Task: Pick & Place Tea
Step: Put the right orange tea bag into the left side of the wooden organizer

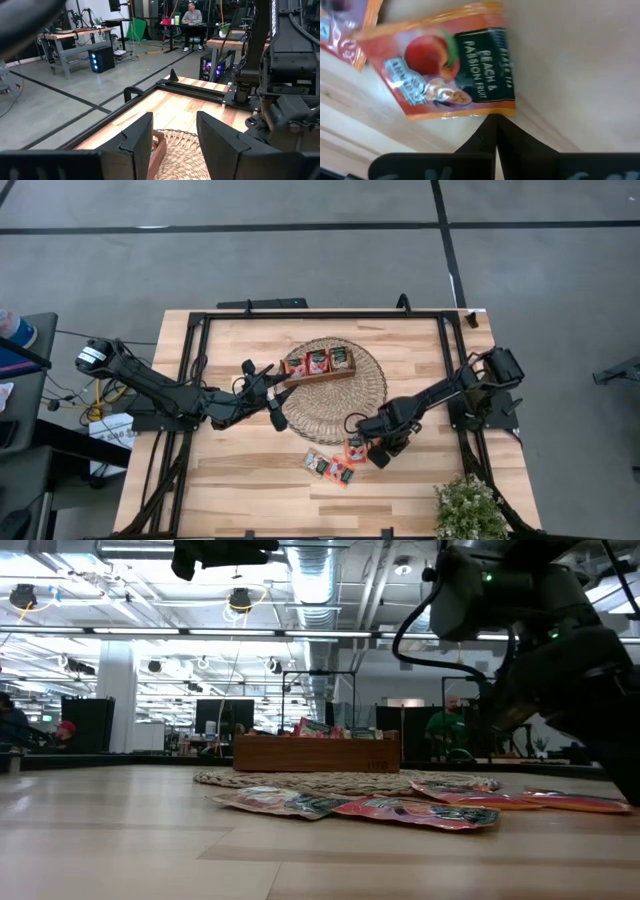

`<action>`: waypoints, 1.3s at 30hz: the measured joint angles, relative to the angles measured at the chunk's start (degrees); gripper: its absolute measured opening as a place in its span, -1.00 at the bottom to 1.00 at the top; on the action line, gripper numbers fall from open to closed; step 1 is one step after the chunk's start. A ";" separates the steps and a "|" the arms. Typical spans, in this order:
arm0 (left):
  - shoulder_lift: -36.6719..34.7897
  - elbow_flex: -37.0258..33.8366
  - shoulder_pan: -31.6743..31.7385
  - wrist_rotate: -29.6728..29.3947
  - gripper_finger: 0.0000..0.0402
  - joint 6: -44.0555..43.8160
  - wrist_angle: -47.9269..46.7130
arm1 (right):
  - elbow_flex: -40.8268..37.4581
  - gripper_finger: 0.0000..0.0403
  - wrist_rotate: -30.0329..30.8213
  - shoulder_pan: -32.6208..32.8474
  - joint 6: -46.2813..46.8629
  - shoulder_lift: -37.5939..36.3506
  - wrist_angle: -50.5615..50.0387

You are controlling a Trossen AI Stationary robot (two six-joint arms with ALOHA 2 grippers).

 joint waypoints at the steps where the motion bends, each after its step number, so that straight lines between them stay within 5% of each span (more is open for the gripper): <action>1: 0.00 0.00 0.00 0.00 -0.28 0.00 0.00 | 0.00 -1.00 0.46 -0.31 -0.49 -0.04 -0.41; 7: 0.00 0.00 0.00 0.00 -0.28 0.02 -0.47 | 1.02 -1.00 5.26 -0.58 -2.83 -1.39 -4.83; 13: 0.00 0.00 0.00 0.04 -0.28 0.04 -0.90 | 7.50 -1.00 20.27 1.50 -9.94 -5.65 -12.64; 18: 0.00 0.00 0.00 0.42 -0.28 -0.02 -0.90 | 9.11 -0.95 17.31 1.34 -14.29 -6.73 -10.36; 23: 0.00 0.00 -0.02 0.42 -0.28 -0.11 -1.05 | 9.18 -0.65 12.59 2.39 -16.04 -4.84 -8.68; 33: 0.02 0.02 -0.01 0.42 -0.28 -0.30 -1.45 | 9.29 0.13 13.65 2.98 -17.44 -3.61 -5.34; 39: 0.02 0.02 0.00 0.42 -0.28 -0.46 -1.44 | 8.76 0.26 14.52 2.78 -18.82 -3.61 -5.47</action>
